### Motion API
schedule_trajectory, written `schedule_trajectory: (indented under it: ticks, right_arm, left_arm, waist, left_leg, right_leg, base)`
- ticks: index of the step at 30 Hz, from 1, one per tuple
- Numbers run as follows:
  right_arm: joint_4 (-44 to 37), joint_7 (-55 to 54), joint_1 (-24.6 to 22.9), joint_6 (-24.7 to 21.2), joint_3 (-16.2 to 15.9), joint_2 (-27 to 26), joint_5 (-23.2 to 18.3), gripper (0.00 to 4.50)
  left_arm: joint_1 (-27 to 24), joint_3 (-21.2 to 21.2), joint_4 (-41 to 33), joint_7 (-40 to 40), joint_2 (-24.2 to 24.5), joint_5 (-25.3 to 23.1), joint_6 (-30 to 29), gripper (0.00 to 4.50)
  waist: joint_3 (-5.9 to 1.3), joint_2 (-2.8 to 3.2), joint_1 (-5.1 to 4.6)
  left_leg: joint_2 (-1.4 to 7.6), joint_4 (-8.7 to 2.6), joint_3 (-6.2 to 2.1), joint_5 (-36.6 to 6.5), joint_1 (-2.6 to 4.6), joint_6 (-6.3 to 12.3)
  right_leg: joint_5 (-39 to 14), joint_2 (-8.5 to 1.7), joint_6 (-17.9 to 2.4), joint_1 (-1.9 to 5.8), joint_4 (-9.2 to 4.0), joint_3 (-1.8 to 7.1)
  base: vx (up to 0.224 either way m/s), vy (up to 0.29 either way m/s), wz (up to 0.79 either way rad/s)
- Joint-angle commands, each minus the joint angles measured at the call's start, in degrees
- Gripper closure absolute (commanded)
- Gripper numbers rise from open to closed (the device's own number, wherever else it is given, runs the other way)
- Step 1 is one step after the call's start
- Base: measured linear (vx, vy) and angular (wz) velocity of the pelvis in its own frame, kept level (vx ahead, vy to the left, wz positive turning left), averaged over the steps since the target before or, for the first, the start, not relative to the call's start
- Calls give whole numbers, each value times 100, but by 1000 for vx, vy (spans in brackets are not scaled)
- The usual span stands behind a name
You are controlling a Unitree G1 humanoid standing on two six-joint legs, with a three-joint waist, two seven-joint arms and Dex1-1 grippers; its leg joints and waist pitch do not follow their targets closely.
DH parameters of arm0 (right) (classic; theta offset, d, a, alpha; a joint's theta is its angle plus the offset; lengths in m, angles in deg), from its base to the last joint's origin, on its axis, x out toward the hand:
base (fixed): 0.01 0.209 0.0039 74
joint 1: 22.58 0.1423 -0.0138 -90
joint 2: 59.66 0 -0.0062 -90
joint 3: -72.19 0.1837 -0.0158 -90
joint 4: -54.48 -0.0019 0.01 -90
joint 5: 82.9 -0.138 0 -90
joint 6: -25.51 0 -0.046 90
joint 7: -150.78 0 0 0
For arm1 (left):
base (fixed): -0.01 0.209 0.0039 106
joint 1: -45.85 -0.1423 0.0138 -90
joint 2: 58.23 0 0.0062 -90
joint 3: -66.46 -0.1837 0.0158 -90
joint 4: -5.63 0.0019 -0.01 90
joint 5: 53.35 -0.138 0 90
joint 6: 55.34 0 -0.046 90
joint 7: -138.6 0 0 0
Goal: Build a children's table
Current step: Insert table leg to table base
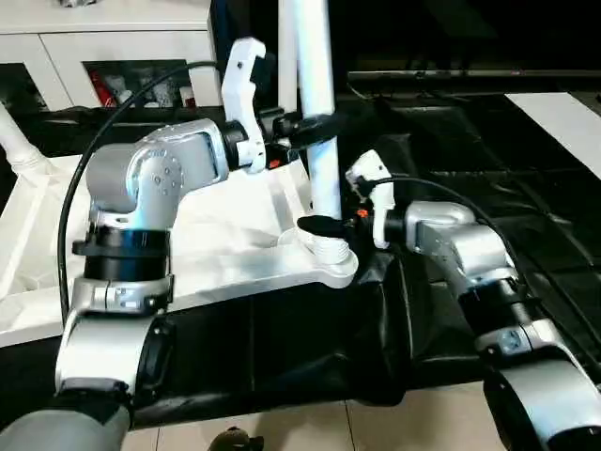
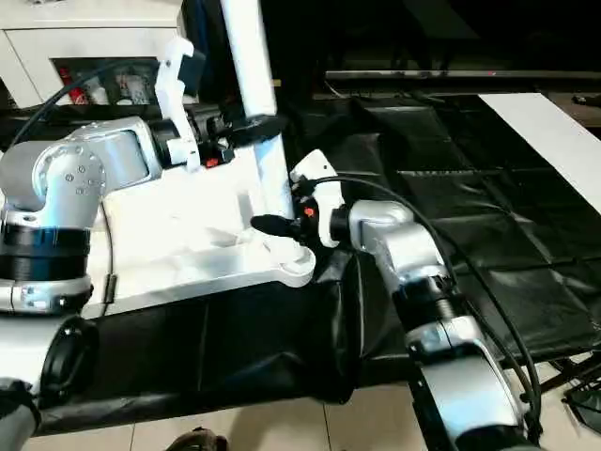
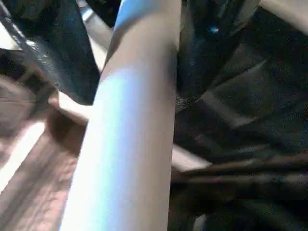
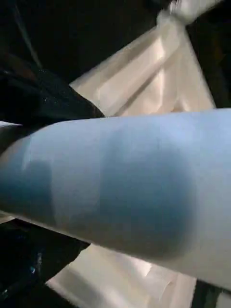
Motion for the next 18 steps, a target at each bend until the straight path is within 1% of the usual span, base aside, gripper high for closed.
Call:
schedule_trajectory:
  ticks: [1, 2, 3, 4, 6, 7, 8, 9, 10, 11, 12, 13, 14, 15, 16, 17, 18]
  right_arm:
    - [-272, 363, -82, 17, 7, 104, -160, 255]
    - [-462, 664, -191, -29, -63, 193, -268, 255]
    - [-462, 664, -191, -29, -63, 193, -268, 255]
    - [-581, 852, -259, -56, -111, 254, -345, 255]
    - [-978, 1367, -447, -213, -256, 455, -592, 256]
    - [-1104, 1519, -503, -253, -317, 531, -647, 256]
    - [-1206, 1647, -553, -276, -365, 597, -680, 257]
    - [-1301, 1763, -602, -296, -418, 665, -691, 257]
    - [-1362, 1817, -632, -316, -440, 695, -703, 257]
    - [-1399, 1843, -649, -327, -452, 710, -708, 257]
    - [-1425, 1856, -663, -338, -453, 714, -704, 257]
    - [-1422, 1825, -668, -330, -437, 697, -692, 257]
    - [-1402, 1781, -667, -311, -422, 676, -675, 257]
    - [-1412, 1758, -676, -313, -414, 674, -676, 257]
    - [-1405, 1734, -678, -302, -414, 673, -665, 257]
    - [-1402, 1724, -679, -297, -416, 677, -661, 257]
    - [-1409, 1713, -683, -296, -420, 685, -661, 257]
  left_arm:
    - [-77, -45, -216, -488, 83, 188, 164, 139]
    - [-184, -136, -336, -851, 200, 340, 58, 139]
    - [-184, -136, -336, -851, 200, 340, 58, 137]
    - [-247, -197, -408, -1081, 280, 447, -34, 137]
    - [-453, -322, -606, -1730, 482, 727, -160, 137]
    - [-512, -360, -627, -1936, 546, 823, -228, 137]
    - [-556, -398, -622, -2082, 592, 886, -249, 137]
    - [-592, -479, -591, -2211, 639, 899, -237, 137]
    - [-609, -561, -574, -2253, 653, 837, -168, 137]
    - [-615, -624, -549, -2254, 648, 761, -89, 137]
    - [-601, -679, -472, -2197, 610, 635, 40, 137]
    - [-561, -672, -350, -2064, 535, 517, 159, 137]
    - [-515, -624, -213, -1928, 453, 422, 287, 137]
    - [-487, -598, -123, -1864, 417, 378, 370, 154]
    - [-433, -514, 15, -1755, 367, 374, 385, 164]
    - [-399, -460, 99, -1694, 341, 383, 380, 171]
    - [-386, -425, 138, -1698, 333, 400, 392, 171]
  waist:
    - [-491, -3, 3]
    - [-482, -12, -2]
    - [-484, -10, 11]
    - [-476, -14, 13]
    - [-476, 7, 27]
    - [-473, 13, 22]
    - [-480, 34, 18]
    - [-473, 37, 16]
    - [-469, 32, 16]
    - [-456, 58, 13]
    - [-454, 61, 11]
    - [-449, 52, 11]
    - [-439, 39, 10]
    - [-448, 49, 13]
    - [-451, 47, 10]
    - [-456, 46, 13]
    - [-462, 30, 12]
  left_leg:
    - [173, -335, -44, -584, 84, 220]
    - [174, -338, -39, -633, 83, 207]
    - [179, -343, -44, -674, 95, 206]
    - [181, -345, -40, -699, 93, 208]
    - [187, -347, -43, -716, 97, 219]
    - [190, -347, -39, -714, 92, 240]
    - [194, -344, -43, -733, 97, 225]
    - [190, -348, -39, -801, 101, 201]
    - [190, -354, -43, -856, 103, 188]
    - [197, -370, -49, -1011, 110, 109]
    - [198, -377, -54, -1067, 118, 85]
    - [205, -383, -55, -1156, 134, 46]
    - [195, -388, -55, -1218, 129, 13]
    - [198, -388, -62, -1214, 129, -7]
    - [189, -389, -66, -1185, 119, -33]
    - [186, -387, -66, -1167, 125, -41]
    - [182, -383, -64, -1135, 118, -40]
  right_leg:
    - [-103, -324, -1460, 379, -328, 282]
    - [-197, -324, -1454, 376, -334, 283]
    - [-273, -332, -1445, 384, -342, 279]
    - [-348, -324, -1429, 379, -341, 282]
    - [-399, -320, -1417, 377, -341, 280]
    - [-377, -305, -1423, 361, -339, 280]
    - [-379, -306, -1439, 358, -325, 278]
    - [-463, -311, -1439, 350, -345, 280]
    - [-543, -313, -1432, 349, -357, 280]
    - [-784, -329, -1387, 341, -384, 286]
    - [-862, -326, -1360, 339, -400, 286]
    - [-964, -333, -1321, 327, -425, 295]
    - [-1088, -341, -1277, 339, -447, 297]
    - [-1124, -350, -1254, 349, -446, 295]
    - [-1147, -343, -1203, 357, -449, 292]
    - [-1144, -338, -1191, 352, -448, 290]
    - [-1127, -338, -1187, 357, -444, 289]
  base:
    - [0, 0, 0]
    - [0, 0, 0]
    - [0, 0, 0]
    - [0, 0, 0]
    - [0, 0, 0]
    - [0, 0, 0]
    - [0, 0, 0]
    - [0, 0, 0]
    - [0, 0, 0]
    - [0, 0, 0]
    - [0, 0, 0]
    - [0, 0, 0]
    - [0, 0, 0]
    - [0, 0, 0]
    - [0, 0, 0]
    - [0, 0, 0]
    - [0, 0, 0]
